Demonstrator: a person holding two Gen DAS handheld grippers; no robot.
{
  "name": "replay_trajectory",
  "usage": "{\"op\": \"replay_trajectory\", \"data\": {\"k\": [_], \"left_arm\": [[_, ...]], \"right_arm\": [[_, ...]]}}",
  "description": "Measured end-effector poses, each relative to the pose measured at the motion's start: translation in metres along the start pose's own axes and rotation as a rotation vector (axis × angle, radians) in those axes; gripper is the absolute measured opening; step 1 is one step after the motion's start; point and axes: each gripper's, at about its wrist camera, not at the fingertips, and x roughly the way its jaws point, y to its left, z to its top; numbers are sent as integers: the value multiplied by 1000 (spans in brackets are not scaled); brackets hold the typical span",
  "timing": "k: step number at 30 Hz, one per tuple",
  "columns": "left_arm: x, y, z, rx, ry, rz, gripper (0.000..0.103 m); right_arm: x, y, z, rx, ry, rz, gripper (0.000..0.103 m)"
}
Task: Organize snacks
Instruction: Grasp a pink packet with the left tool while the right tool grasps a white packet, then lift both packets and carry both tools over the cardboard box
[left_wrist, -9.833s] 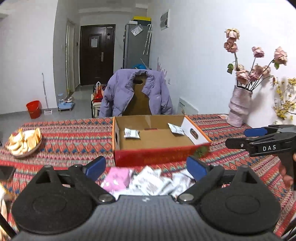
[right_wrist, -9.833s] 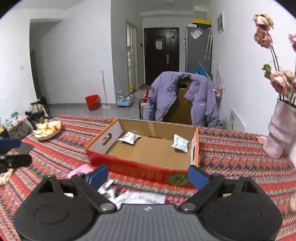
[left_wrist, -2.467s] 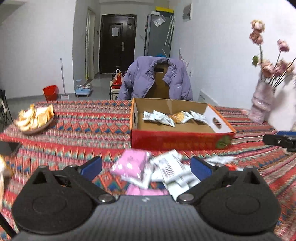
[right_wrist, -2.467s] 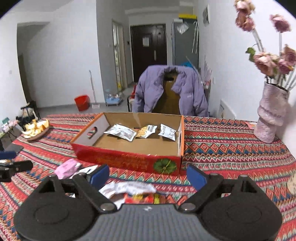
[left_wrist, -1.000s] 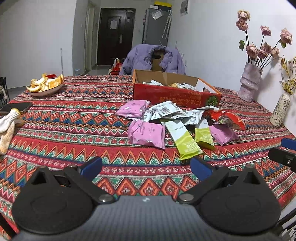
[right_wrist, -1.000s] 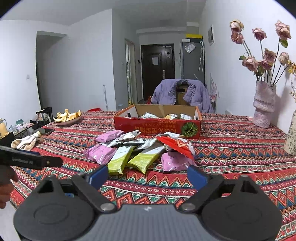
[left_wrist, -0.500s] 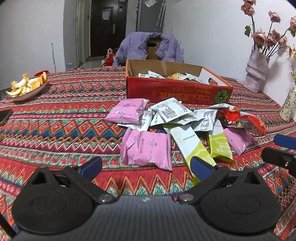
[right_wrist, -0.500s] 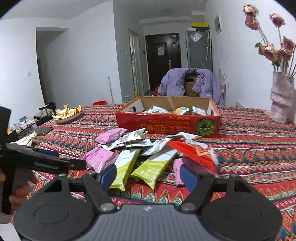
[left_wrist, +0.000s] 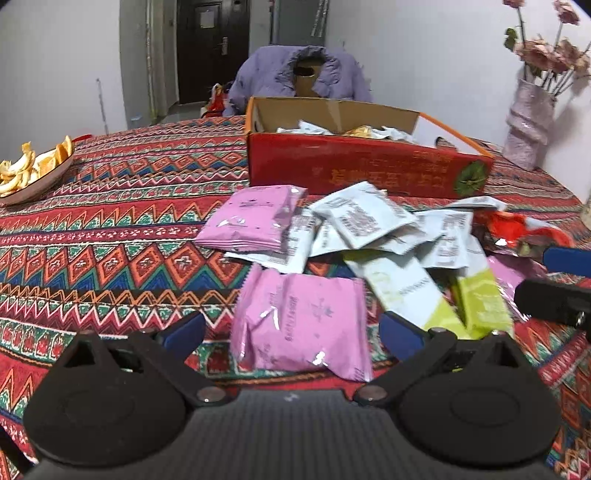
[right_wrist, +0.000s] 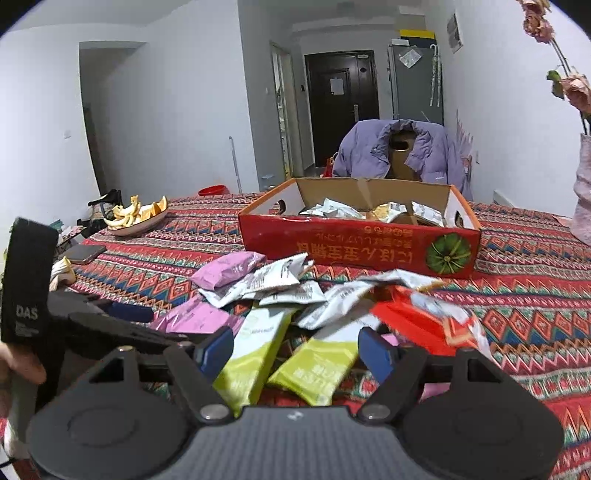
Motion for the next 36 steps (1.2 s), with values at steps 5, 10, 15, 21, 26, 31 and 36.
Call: {"op": "replay_trajectory", "data": {"k": [5, 10, 15, 21, 26, 31, 36], "left_arm": [[8, 7, 0, -21, 6, -68, 73], [4, 6, 0, 4, -18, -54, 67], [-8, 18, -2, 3, -24, -11, 62], [-22, 43, -1, -74, -17, -47, 62], [-34, 44, -1, -79, -47, -40, 61], [-57, 39, 1, -59, -95, -36, 61], [-82, 28, -1, -56, -129, -66, 61]], "right_arm": [[29, 5, 19, -47, 6, 26, 74], [73, 10, 39, -32, 24, 99, 74], [120, 28, 52, -132, 65, 21, 74], [151, 54, 47, -258, 73, -68, 59], [146, 50, 43, -266, 67, -99, 47], [110, 36, 41, -210, 48, -80, 43], [45, 29, 30, -138, 9, -19, 43]]}}
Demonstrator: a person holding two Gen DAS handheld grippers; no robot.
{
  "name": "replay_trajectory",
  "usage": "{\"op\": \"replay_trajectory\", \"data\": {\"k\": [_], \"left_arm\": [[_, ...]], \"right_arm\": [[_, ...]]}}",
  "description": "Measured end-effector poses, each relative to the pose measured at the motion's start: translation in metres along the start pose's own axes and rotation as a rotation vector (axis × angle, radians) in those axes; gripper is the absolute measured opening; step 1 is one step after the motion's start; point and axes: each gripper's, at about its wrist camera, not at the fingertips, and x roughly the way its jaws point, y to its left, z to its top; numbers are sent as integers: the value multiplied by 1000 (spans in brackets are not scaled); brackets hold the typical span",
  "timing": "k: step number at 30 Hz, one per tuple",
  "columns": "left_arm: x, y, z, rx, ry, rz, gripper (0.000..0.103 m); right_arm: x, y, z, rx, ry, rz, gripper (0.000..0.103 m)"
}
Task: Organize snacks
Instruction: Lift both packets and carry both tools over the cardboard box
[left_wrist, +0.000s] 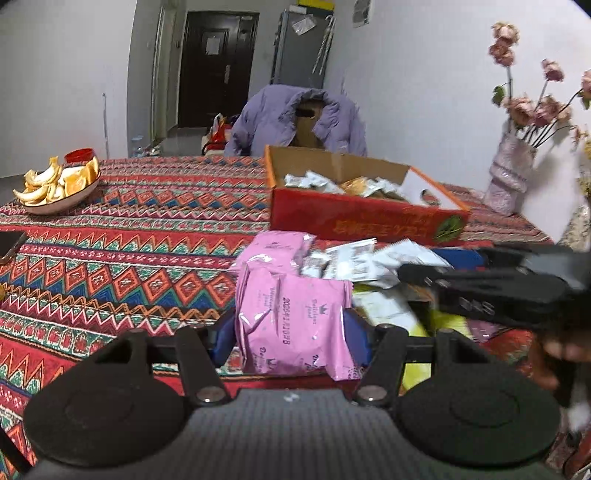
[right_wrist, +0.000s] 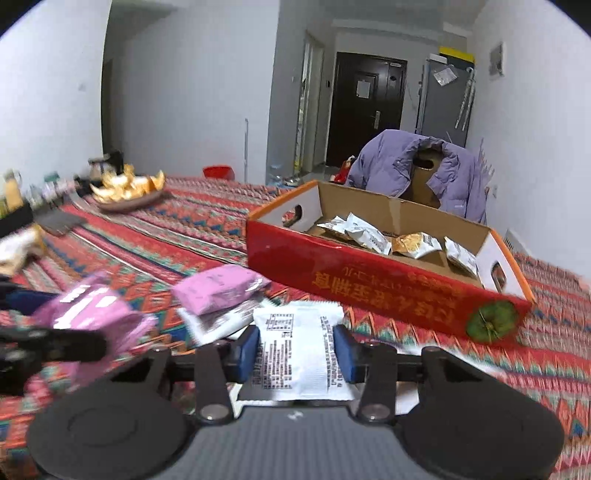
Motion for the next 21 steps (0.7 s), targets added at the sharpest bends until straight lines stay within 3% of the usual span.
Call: {"op": "replay_trajectory", "data": {"k": [11, 21], "left_arm": [[-58, -50, -20, 43, -75, -59, 61], [-96, -69, -33, 47, -127, -62, 61]], "right_arm": [[-124, -4, -43, 40, -75, -58, 43], [-170, -11, -49, 41, -146, -89, 43]]}}
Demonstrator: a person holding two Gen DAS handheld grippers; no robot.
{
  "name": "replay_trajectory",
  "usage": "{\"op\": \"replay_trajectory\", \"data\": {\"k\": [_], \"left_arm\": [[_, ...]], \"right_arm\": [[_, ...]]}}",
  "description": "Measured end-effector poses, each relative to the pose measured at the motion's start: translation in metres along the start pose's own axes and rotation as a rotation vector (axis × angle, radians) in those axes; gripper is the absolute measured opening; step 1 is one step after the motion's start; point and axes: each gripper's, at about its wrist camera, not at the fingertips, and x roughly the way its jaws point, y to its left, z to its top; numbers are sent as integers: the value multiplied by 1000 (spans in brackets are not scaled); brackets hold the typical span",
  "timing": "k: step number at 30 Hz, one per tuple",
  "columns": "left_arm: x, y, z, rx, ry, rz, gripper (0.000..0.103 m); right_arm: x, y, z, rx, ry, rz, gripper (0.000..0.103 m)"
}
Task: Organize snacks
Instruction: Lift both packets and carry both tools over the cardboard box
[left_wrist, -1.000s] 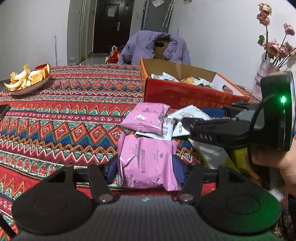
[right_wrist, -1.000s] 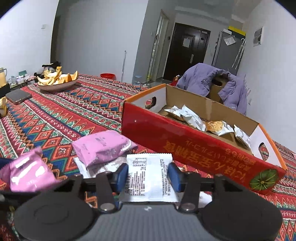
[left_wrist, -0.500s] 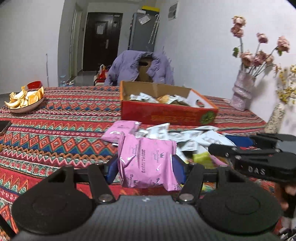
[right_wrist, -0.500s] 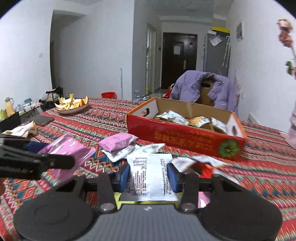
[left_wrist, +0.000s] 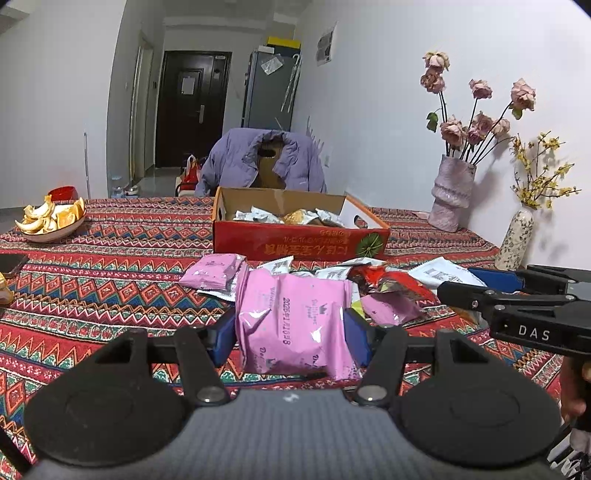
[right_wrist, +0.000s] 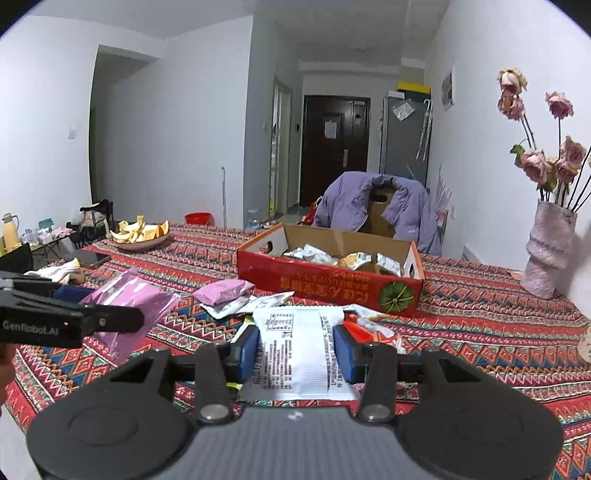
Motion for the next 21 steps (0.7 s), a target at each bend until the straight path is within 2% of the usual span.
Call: {"op": "replay_trajectory", "data": {"k": [6, 12, 17, 21], "left_arm": [[-1, 4, 8, 1, -20, 3, 61], [11, 11, 31, 3, -39, -9, 61], [34, 23, 62, -6, -34, -43, 61], [58, 32, 92, 3, -31, -28, 61]], "right_arm": [[-3, -7, 1, 10, -13, -9, 43], [7, -20, 15, 34, -37, -15, 43], [25, -39, 42, 46, -43, -12, 43], [45, -59, 69, 66, -44, 30, 43]]}}
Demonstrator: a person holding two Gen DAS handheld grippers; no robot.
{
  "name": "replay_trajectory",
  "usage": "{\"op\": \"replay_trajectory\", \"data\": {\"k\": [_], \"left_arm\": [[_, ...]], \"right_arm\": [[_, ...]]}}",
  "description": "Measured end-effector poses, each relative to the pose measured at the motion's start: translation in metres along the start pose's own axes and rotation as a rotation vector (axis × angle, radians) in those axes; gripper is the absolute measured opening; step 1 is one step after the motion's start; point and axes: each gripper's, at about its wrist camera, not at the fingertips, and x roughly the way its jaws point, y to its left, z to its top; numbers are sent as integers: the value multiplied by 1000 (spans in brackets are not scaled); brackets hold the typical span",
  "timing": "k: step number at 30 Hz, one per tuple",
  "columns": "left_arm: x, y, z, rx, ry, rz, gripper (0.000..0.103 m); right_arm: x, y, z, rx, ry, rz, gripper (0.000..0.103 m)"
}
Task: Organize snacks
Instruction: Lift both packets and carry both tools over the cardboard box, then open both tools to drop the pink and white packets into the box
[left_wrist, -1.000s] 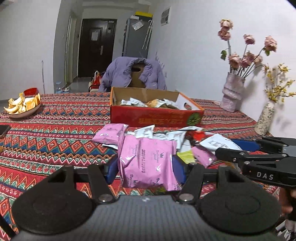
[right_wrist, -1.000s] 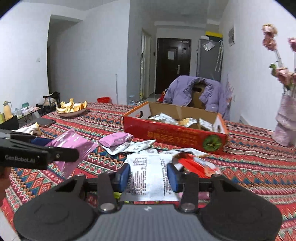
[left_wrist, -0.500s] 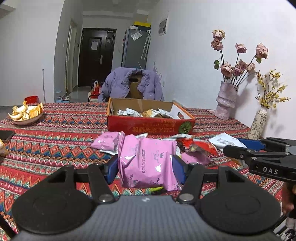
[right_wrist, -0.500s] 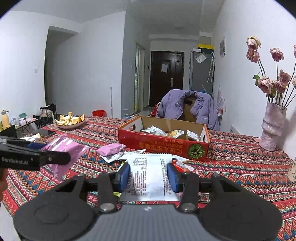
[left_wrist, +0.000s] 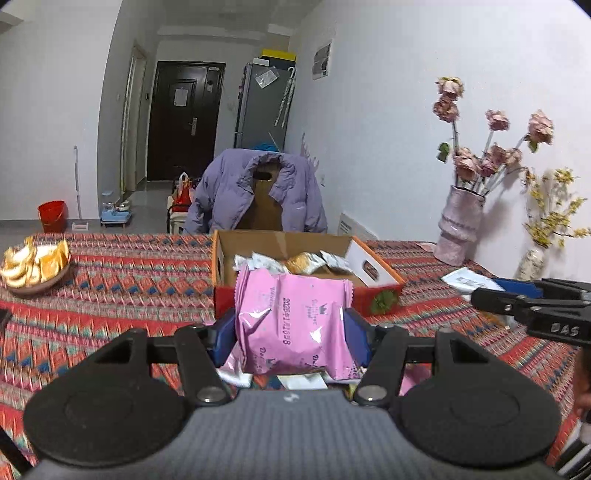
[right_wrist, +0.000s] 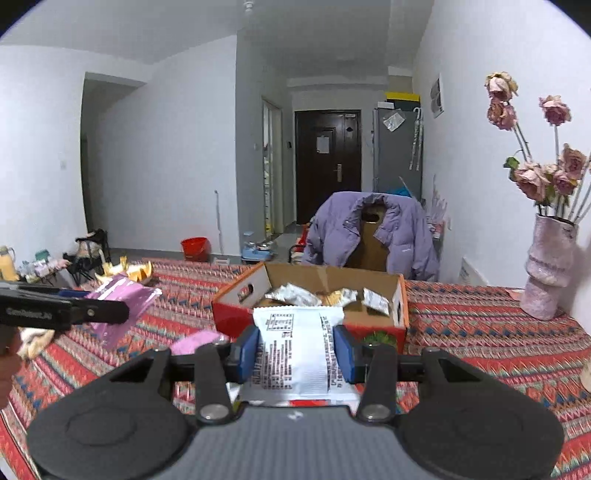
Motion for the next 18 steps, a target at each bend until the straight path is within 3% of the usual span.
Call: {"op": "replay_trajectory", "data": {"k": [9, 18], "left_arm": [[78, 37, 65, -77, 86, -54, 61], [187, 58, 120, -109, 165, -11, 61]], "right_arm": [[80, -48, 54, 48, 76, 58, 43], [184, -93, 99, 117, 170, 72, 43]]}}
